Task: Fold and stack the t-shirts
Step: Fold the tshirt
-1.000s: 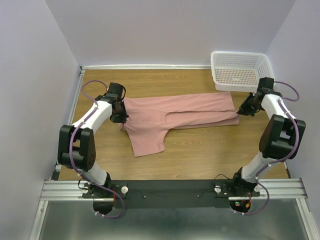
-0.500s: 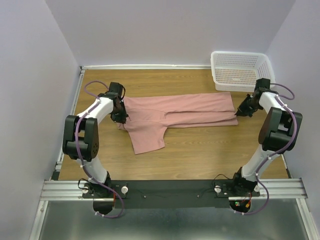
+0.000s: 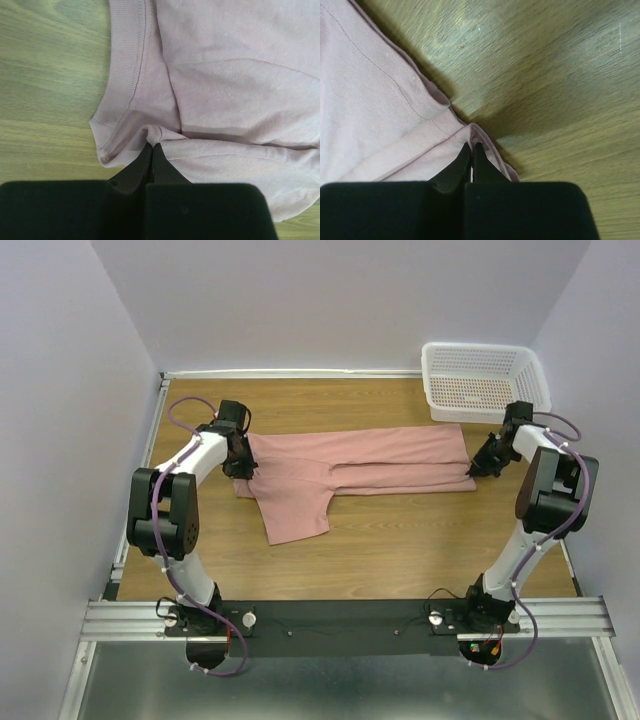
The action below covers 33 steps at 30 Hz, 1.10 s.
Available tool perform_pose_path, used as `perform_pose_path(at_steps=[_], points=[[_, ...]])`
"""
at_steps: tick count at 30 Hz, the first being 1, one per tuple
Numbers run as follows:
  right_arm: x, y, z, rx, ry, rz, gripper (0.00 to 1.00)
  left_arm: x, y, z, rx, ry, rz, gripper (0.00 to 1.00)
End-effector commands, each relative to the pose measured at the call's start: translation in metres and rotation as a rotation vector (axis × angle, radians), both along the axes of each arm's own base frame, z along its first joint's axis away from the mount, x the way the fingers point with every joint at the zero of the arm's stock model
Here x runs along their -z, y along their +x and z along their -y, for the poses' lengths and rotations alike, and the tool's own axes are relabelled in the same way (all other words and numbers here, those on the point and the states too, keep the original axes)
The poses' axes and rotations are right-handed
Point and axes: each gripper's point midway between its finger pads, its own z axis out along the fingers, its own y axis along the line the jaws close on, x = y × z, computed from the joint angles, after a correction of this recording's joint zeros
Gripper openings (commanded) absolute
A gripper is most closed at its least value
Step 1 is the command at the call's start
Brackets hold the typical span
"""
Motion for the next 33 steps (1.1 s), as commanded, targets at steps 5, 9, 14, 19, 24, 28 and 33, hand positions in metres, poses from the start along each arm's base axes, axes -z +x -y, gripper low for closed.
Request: perform_pose_path(at_steps=[5,9,14,19,24,28,33], points=[[-0.022,0.008,0.009,0.001,-0.118,0.068,0.27,-0.013,0.013,-0.015,-0.066,0.055,0.076,0.34],[-0.059,0.012,-0.012,-0.066,-0.174,0.159,0.53,-0.035,0.007,-0.019,-0.099,0.051,0.136,0.75],[-0.096,0.000,-0.066,-0.176,-0.158,0.275,0.63,-0.063,-0.019,-0.019,-0.100,0.055,0.211,0.89],[-0.102,-0.021,-0.185,-0.426,0.085,0.377,0.63,-0.032,-0.075,0.001,-0.029,0.036,0.109,0.89],[-0.073,-0.067,-0.289,-0.638,0.299,0.344,0.62,-0.007,-0.115,0.028,0.033,-0.018,0.033,0.89],[-0.055,-0.096,-0.339,-0.748,0.399,0.299,0.62,0.004,-0.133,0.036,0.053,-0.039,-0.002,0.87],[-0.036,-0.119,-0.367,-0.838,0.463,0.230,0.62,0.014,-0.143,0.044,0.066,-0.062,-0.025,0.79]])
